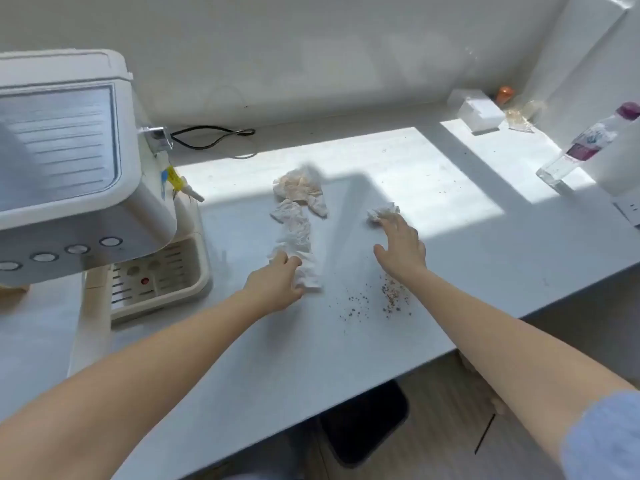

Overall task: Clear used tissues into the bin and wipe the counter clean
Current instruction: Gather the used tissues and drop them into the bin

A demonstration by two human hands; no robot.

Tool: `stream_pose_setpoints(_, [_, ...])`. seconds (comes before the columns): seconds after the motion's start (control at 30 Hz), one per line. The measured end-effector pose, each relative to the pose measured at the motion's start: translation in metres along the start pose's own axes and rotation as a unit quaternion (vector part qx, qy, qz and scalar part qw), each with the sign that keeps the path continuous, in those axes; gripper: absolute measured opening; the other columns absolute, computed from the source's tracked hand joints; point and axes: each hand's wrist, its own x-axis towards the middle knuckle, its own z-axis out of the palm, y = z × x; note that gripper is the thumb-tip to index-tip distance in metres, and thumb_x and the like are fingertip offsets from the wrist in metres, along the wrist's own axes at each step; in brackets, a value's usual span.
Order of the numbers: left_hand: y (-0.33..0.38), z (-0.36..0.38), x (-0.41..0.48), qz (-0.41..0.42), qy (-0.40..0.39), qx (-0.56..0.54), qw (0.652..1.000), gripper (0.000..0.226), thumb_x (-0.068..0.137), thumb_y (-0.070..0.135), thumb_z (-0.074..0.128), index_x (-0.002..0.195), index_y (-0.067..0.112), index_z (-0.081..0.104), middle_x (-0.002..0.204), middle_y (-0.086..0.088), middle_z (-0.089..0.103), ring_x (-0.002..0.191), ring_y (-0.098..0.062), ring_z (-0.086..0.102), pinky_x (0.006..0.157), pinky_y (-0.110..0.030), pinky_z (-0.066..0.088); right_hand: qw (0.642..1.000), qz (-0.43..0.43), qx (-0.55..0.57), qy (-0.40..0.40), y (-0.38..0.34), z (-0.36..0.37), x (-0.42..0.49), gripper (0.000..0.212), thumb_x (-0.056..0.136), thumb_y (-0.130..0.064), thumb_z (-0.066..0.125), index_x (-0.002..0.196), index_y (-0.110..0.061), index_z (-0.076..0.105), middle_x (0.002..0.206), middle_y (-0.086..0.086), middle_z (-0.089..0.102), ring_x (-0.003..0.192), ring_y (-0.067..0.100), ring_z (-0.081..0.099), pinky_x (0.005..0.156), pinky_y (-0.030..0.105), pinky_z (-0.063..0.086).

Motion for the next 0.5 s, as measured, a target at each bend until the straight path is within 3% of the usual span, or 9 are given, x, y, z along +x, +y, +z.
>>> stream_pose_setpoints(0.13, [-0.006,0.001,0.013,0.016,-0.007,0.028,0.999,0.036,0.084,0.030,0.056,0.116,0.016,0.046,0.122,-0.004,0.044,0.092,-0.029,0.057,0.065,-0.033,0.040,0.999,0.031,0.003,-0.015,-0.001,-0.001,0.027,0.058,0.095,-0.015,0.039,0.148,-0.030,0.021,0.162,-0.001,0.000,0.144,0.026,0.016,0.112,0.049,0.022])
stream_pose_setpoints(0.23, [-0.009,0.001,0.023,0.011,0.006,-0.014,1.000,0.024,0.080,0.021,0.057,0.104,0.019,0.051,0.112,0.001,0.050,0.091,-0.025,0.056,0.065,-0.032,0.041,0.999,0.032,0.001,-0.004,-0.001,0.004,0.042,0.061,0.094,-0.006,0.035,0.148,-0.030,0.022,0.162,0.001,0.002,0.143,0.026,0.018,0.113,0.050,0.021])
stream_pose_setpoints(0.37, [-0.011,0.005,0.030,0.009,0.023,-0.051,0.998,0.012,0.078,0.016,0.054,0.089,0.019,0.056,0.100,0.004,0.055,0.082,-0.018,0.051,0.062,-0.028,0.036,0.999,0.029,0.010,0.019,0.002,0.009,0.054,0.057,0.093,-0.007,0.037,0.146,-0.027,0.031,0.159,0.003,0.018,0.140,0.026,0.026,0.111,0.049,0.027])
stream_pose_setpoints(0.5, [-0.011,0.006,0.034,0.011,0.019,-0.067,0.997,0.010,0.074,0.014,0.050,0.080,0.019,0.055,0.089,0.008,0.051,0.077,-0.017,0.047,0.052,-0.024,0.027,0.999,0.005,0.009,0.041,0.004,0.014,0.056,0.051,0.086,-0.008,0.046,0.134,-0.025,0.045,0.142,0.002,0.042,0.123,0.029,0.043,0.096,0.043,0.039])
